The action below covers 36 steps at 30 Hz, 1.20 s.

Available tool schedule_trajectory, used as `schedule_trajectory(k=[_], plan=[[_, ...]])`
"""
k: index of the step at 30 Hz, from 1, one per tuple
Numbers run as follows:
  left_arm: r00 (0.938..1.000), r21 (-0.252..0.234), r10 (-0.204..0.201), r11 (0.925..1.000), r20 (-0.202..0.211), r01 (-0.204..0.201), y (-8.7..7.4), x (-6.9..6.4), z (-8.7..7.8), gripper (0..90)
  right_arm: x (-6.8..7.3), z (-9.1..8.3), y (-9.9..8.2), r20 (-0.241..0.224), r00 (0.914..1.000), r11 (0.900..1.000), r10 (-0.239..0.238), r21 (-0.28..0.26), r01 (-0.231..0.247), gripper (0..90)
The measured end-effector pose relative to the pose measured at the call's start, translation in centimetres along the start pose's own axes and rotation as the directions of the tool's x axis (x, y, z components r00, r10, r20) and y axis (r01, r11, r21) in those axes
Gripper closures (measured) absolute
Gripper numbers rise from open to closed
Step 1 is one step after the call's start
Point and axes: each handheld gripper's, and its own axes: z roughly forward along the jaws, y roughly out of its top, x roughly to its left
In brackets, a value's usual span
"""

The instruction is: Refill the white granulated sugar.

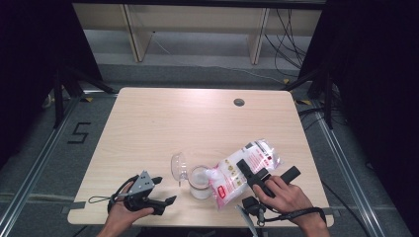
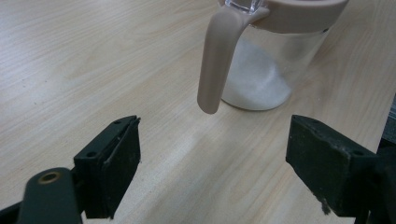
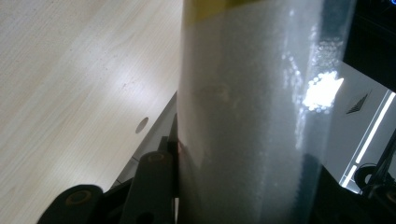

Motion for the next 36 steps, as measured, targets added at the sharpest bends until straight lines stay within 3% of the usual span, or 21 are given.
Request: schedule_trajectory(k=[2, 5, 36], plan=[[0.9999, 0.001, 0.017, 0.9999, 0.001, -0.017, 0.04, 0.1, -0.02, 17.5, 0.13, 0.02, 0.02, 0.002, 0.9998, 0.9997, 0.022, -0.006, -0.022, 67.5], [0.9999, 0.0, 0.015, 0.9999, 0.002, -0.015, 0.04, 0.08, -0.02, 17.5, -0.04, -0.08, -0.08, -0.003, 1.0, 1.0, 0.0, -0.001, 0.0, 67.6], [0.9999, -0.002, 0.014, 0.9999, 0.002, -0.014, 0.04, 0.09, -0.01, 17.5, -0.08, -0.15, -0.16, -0.002, 1.0, 1.0, 0.0, -0.001, 0.0, 68.2]])
